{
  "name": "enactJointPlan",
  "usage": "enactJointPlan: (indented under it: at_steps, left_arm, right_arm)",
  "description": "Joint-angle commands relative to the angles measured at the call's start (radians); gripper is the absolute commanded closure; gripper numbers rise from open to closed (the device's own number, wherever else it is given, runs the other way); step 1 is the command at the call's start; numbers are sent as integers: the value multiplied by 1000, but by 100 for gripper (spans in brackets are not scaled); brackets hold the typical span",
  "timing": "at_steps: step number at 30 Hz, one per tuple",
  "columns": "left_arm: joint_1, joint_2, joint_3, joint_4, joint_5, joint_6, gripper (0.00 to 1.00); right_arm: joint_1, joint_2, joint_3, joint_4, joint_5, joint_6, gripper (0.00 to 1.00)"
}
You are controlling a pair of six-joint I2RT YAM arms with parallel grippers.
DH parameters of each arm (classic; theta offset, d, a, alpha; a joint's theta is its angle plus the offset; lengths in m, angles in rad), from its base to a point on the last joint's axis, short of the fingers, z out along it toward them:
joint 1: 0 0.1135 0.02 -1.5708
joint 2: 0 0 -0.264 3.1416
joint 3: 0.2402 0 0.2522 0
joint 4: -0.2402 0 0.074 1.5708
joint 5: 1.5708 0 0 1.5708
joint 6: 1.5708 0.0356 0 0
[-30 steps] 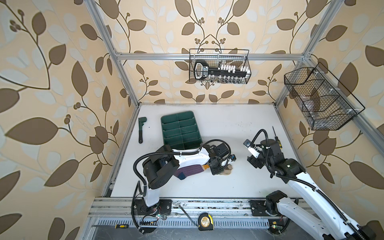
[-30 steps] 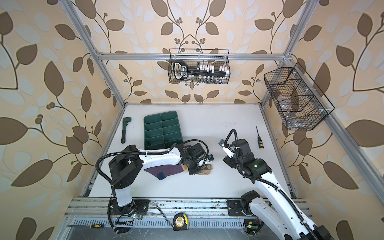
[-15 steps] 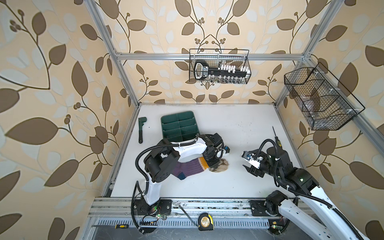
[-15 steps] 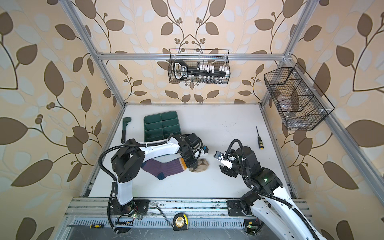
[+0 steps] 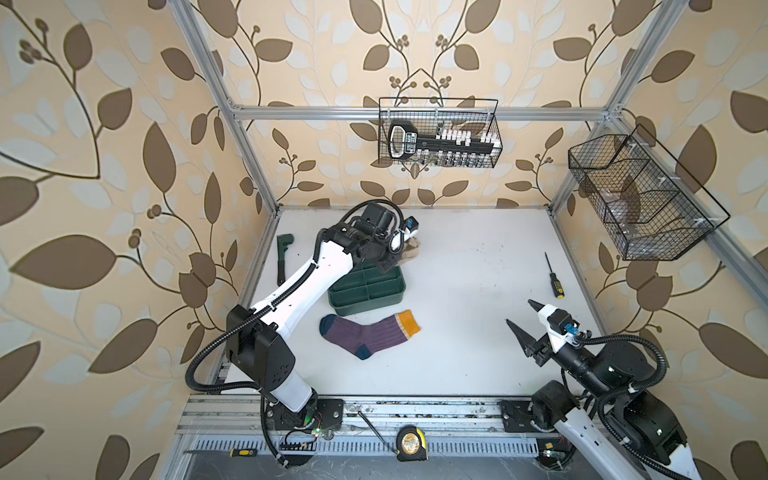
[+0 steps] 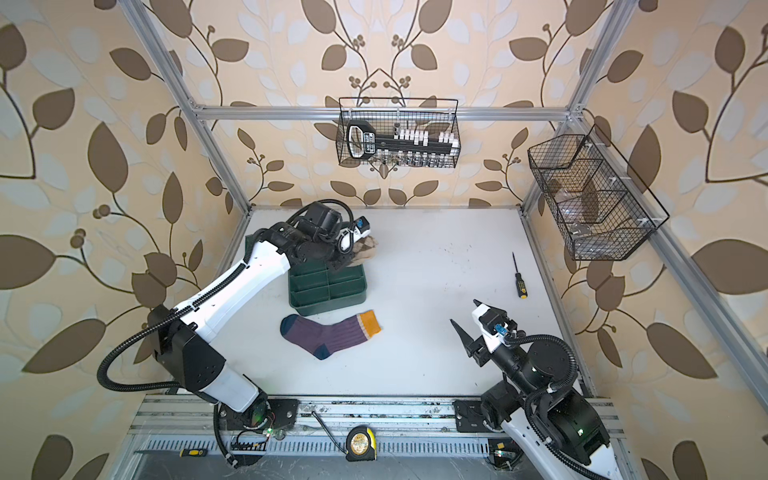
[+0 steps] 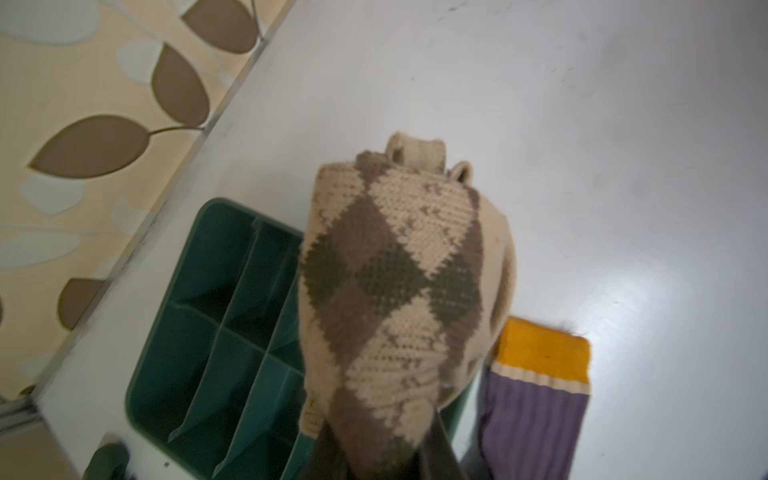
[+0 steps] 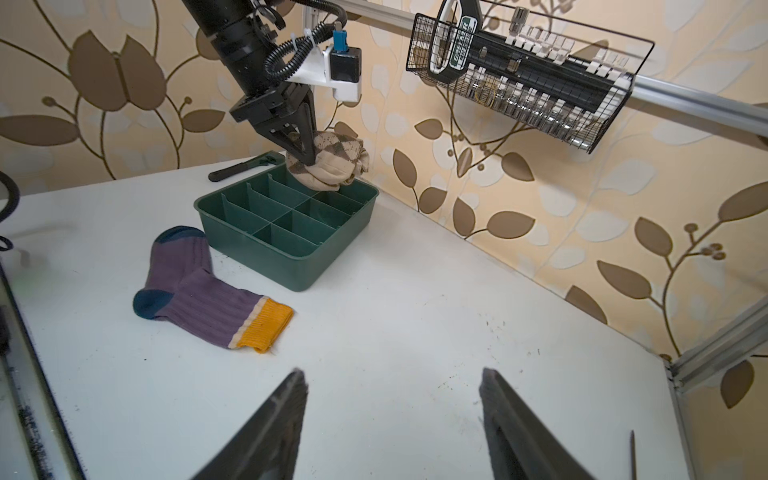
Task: Roll the socks
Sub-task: 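Carry the rolled argyle sock with the left gripper over the green tray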
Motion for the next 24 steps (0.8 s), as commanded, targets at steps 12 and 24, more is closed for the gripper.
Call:
enactJointPlan:
  at_steps: [12,24]
  left_arm:
    - [148,245,29,175,-197,193,100]
    - [183,398,190,257,-252,257,100]
  right_arm:
    - [29,86,-120,126,-223,223,40]
    - [49,171,-163,164,-239,209,39]
